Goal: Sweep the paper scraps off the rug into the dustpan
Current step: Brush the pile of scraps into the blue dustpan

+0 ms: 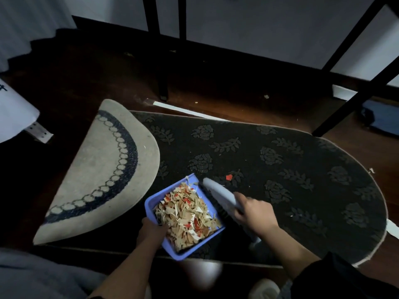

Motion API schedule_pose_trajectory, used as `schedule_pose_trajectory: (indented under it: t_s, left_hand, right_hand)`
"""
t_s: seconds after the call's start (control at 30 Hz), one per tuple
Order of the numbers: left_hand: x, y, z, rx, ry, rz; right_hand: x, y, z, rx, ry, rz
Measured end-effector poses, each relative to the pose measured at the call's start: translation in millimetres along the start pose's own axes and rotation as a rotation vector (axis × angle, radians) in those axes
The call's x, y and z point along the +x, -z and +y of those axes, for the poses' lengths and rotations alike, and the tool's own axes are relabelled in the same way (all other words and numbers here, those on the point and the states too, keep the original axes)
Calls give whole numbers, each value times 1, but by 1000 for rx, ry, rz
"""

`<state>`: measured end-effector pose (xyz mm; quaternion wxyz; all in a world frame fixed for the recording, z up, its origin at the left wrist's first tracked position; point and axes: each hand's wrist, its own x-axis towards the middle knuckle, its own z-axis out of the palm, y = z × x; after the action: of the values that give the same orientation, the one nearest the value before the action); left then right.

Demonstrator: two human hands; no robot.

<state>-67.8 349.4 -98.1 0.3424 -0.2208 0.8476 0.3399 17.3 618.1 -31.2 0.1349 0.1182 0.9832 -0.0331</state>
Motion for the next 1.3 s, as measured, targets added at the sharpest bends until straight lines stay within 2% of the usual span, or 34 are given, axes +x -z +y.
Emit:
schedule_pose_trajectory:
  t_s: [0.1, 0.2, 0.4, 0.5, 0.67, 0.8, 1.0, 1.2, 1.3]
  left_hand:
    - [0, 0, 0, 6, 10, 0]
    - [0, -1, 1, 6, 6, 0]
    - [-1, 0, 2, 27, 14, 1]
    - [1, 1, 2, 20, 11, -8]
    - [2, 2, 1, 39, 8, -8]
    - [4, 1, 0, 24, 8, -7]
    - [2, -2, 2, 37, 15, 4]
    - [1, 0, 2, 36, 8, 8]
    - [0, 0, 3, 33, 7, 1]
  right_hand:
    - [-6, 0, -1, 39, 28, 124]
    - [-5, 8, 7, 66, -56, 223]
    - [5, 17, 44, 21, -358, 109]
    - [7, 8, 58, 13, -427, 48]
    - [3, -3, 46, 29, -299, -61]
    - [1, -4, 25, -2, -137, -54]
    - [-5, -1, 9, 43, 11, -17]
    - [-13, 13, 5, 118, 20, 154]
    - [-11, 18, 11, 76, -52, 116]
